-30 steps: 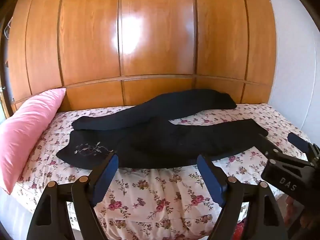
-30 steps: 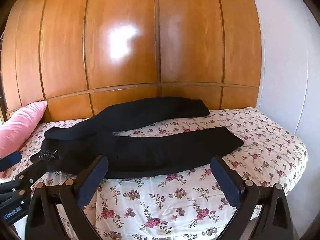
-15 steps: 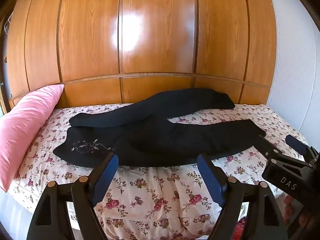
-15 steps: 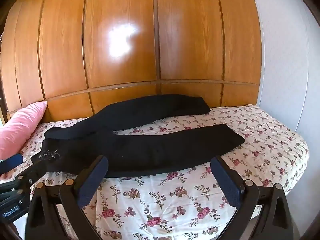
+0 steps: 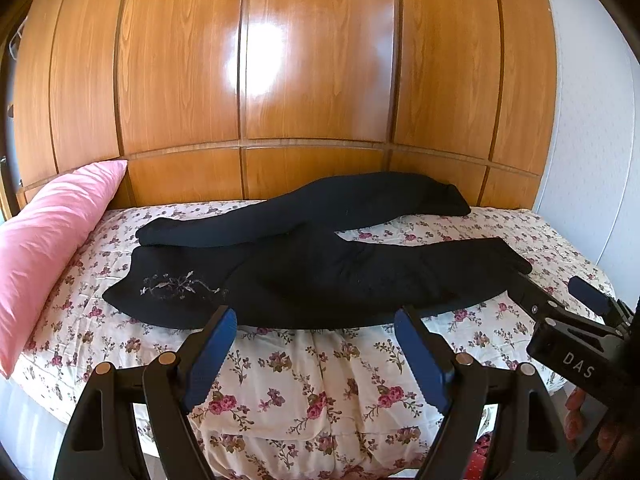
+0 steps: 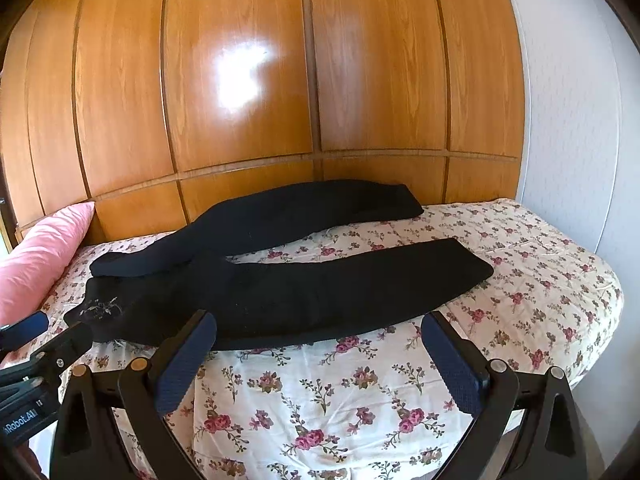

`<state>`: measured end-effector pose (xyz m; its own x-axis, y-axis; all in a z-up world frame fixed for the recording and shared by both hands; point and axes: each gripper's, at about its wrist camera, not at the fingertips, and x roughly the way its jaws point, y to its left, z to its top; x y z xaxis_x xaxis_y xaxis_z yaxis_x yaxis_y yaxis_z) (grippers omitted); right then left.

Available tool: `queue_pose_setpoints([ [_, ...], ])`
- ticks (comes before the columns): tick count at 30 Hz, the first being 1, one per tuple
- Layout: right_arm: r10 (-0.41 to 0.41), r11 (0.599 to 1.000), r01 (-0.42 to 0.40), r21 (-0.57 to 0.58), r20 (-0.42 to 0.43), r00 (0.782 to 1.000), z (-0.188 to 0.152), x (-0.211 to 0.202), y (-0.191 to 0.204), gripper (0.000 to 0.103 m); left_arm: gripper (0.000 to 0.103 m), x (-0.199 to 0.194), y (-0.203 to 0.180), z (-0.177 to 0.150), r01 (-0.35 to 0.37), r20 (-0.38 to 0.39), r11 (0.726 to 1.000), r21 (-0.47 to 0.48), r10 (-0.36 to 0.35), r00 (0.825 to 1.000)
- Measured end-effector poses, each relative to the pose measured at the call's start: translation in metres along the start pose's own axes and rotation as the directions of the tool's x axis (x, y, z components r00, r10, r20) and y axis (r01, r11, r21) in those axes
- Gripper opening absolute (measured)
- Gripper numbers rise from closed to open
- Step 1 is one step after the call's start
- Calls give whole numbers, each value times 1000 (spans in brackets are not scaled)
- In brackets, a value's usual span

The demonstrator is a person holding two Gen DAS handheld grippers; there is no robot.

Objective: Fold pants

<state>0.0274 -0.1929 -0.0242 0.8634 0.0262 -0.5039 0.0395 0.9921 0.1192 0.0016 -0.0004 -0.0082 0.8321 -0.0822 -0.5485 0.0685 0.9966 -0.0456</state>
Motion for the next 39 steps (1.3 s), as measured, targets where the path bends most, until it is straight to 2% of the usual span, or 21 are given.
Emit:
queue_pose_setpoints([
  [30, 1, 1000, -1, -5, -47, 999, -4, 10, 0, 103, 83, 11, 11, -3, 26, -42, 999, -45, -28, 999],
  [33, -4, 1000, 3, -6, -55, 998, -5, 13, -1, 103, 83, 18, 15, -5, 67, -71, 995, -72, -72, 995],
  [35, -6, 1000, 6, -7, -65, 998, -6, 15, -1, 103, 83, 27, 23, -9, 159, -107, 979, -128, -173, 979],
  [37, -5, 1000, 4, -7, -71, 997, -6, 16, -3, 103, 83, 32, 25, -10, 172, -127, 974, -150, -191, 973],
  [39, -7, 1000, 6, -10, -75, 997, -7, 18, -3, 103, 83, 37, 27, -12, 153, -148, 975, -161, -177, 973],
])
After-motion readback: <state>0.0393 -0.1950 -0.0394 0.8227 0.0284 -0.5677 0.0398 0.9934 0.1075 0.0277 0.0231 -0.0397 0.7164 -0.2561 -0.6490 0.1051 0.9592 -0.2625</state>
